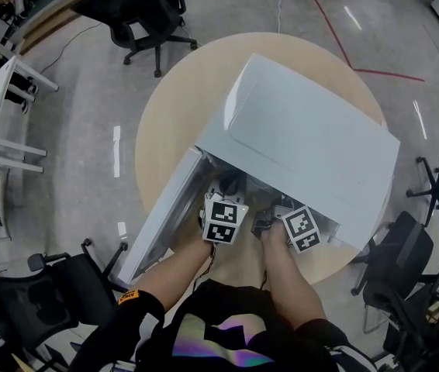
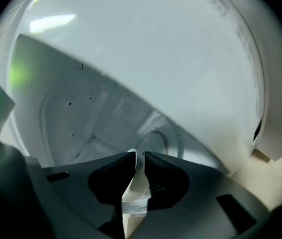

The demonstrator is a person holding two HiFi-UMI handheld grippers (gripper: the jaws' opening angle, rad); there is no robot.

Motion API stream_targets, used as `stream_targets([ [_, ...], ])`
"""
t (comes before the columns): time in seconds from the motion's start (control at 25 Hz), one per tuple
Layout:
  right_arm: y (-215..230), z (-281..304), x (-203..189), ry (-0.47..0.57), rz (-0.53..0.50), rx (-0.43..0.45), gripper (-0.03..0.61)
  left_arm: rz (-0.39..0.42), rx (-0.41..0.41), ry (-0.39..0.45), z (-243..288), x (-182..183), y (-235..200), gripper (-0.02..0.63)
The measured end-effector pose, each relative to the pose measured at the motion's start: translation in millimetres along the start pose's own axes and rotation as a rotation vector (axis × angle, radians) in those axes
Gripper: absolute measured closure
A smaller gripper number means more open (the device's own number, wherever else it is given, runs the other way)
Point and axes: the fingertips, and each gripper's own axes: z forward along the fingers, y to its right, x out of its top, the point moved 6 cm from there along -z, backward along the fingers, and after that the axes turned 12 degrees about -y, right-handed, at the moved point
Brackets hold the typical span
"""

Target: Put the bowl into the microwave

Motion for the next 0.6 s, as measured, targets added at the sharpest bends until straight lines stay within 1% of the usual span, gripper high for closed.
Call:
stream_targets([
  [0.28,1.0,-18.1,-4.4,-0.025,-0.038,-0.023,0.532,-0.021,0.008,0.031,-22.8,-3.1,5.7,0.568],
  [0.48,2.8,-34.4,-9.8,-0.031,-0.046,-0.040,0.532,-0.025,0.014,0.061,-47.6,-6.3,11.4,0.568],
  [0.6,-5.3,-46.6,-15.0,-0.041,-0.106,-0.032,0.532,-0.031,0.020,0.083,-63.9,-8.6,13.8,0.568],
])
